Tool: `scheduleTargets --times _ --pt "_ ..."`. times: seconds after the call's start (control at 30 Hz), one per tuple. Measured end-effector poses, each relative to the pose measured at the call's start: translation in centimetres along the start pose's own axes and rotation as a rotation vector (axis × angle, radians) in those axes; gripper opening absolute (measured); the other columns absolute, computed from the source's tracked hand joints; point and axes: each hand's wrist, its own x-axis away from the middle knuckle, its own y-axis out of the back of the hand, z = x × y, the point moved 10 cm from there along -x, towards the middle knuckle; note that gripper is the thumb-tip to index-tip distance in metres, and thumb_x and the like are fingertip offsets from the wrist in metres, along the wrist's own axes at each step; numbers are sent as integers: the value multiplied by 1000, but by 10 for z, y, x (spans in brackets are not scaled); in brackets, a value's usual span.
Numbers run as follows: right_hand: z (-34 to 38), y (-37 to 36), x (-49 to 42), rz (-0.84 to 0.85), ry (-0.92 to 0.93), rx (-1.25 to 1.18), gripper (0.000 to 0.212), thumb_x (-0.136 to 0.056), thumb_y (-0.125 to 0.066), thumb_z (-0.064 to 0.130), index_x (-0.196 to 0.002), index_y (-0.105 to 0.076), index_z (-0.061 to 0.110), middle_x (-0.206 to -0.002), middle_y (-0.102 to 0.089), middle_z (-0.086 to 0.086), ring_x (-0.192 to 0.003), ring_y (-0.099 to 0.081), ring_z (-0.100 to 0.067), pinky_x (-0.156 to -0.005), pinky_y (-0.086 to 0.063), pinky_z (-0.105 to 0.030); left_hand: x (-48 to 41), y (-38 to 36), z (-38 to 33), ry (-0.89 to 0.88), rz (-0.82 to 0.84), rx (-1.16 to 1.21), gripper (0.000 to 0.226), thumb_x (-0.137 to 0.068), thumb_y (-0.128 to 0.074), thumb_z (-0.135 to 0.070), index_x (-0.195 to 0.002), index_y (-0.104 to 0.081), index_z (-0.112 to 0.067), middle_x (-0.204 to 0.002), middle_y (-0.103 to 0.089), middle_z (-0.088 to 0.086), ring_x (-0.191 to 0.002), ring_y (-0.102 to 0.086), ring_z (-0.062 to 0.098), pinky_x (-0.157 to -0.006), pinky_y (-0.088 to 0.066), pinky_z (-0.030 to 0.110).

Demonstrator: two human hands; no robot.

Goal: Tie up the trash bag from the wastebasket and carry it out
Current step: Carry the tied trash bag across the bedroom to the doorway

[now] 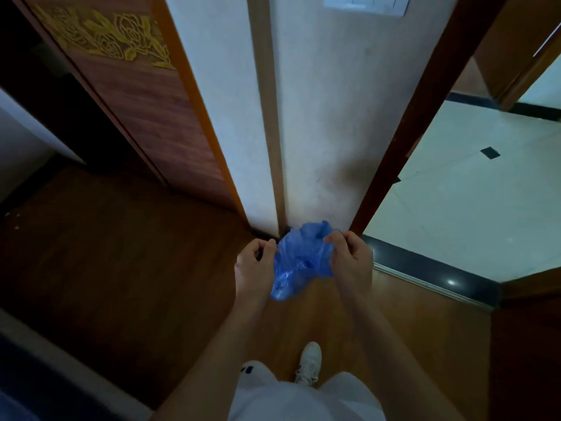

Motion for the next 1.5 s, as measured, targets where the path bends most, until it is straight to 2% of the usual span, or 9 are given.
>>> scheduleTargets --times 0.1,0.27,0.43,0.53,0.63,0.7,0.87,1.23,1.5 --pt "5 3 -31 -11 15 9 24 -96 -59 17 -73 -63 11 -57 -49 6 -55 -46 -12 -52 -38 -26 -20 -16 -15 9 -21 4 23 -97 -54 -26 -84 -67 -12 -73 -64 0 -65 -56 8 -55 -40 14" --pt "18 4 -70 -31 114 102 21 -99 -55 18 -83 -64 8 -64 -53 4 -57 -51 -4 -53 -41 -15 -55 -31 -27 13 -56 -20 21 -98 -51 -27 -89 -64 -14 -78 -63 -2 -71 -57 9 -56 -40 11" --pt "13 2 -84 -32 132 282 18 -101 -53 21 -87 -59 10 -69 -53 3 -62 -54 2 -53 -43 -10 -81 -46 -27 5 -11 -47 22 -99 -49 -31 -83 -60 -22 -77 -63 0 -72 -59 13 -62 -42 26" --pt "5 4 -91 -62 130 337 15 -100 -55 21 -88 -57 12 -71 -56 1 -64 -57 -3 -53 -46 -16 -93 -55 -21 1 10 -44 22 -99 -51 -34 -82 -60 -24 -76 -63 0 -72 -60 16 -62 -45 27" --pt "-14 4 -97 -93 96 375 10 -99 -57 25 -91 -56 20 -74 -62 -1 -67 -63 -14 -58 -55 -33 -104 -65 -6 13 33 -53 21 -97 -51 -35 -80 -59 -28 -76 -63 0 -73 -63 18 -60 -50 31" --pt "-26 -2 -103 -86 78 384 7 -99 -57 25 -92 -56 23 -75 -63 1 -68 -65 -14 -58 -57 -34 -113 -71 3 21 49 -56 20 -98 -51 -31 -80 -60 -25 -73 -63 1 -69 -61 14 -63 -51 31" --pt "-78 -17 -129 -99 -25 328 9 -99 -55 27 -91 -56 29 -80 -64 5 -74 -64 -6 -60 -56 -27 -147 -97 36 -6 85 -99 20 -97 -55 -19 -79 -62 -16 -70 -62 0 -63 -56 6 -57 -42 13" --pt "-253 -54 -237 -205 -53 270 5 -97 -60 20 -94 -61 16 -77 -59 10 -72 -58 10 -63 -47 -9 -260 -189 177 -112 29 -160 17 -92 -60 -19 -76 -64 -13 -65 -62 3 -69 -59 18 -56 -43 16" --pt "-335 -78 -283 -207 -47 392 8 -98 -57 27 -91 -58 22 -77 -56 15 -70 -55 1 -62 -40 -9 -310 -240 234 -115 90 -213 22 -90 -65 -20 -69 -60 -15 -59 -56 -4 -56 -50 2 -55 -39 11"
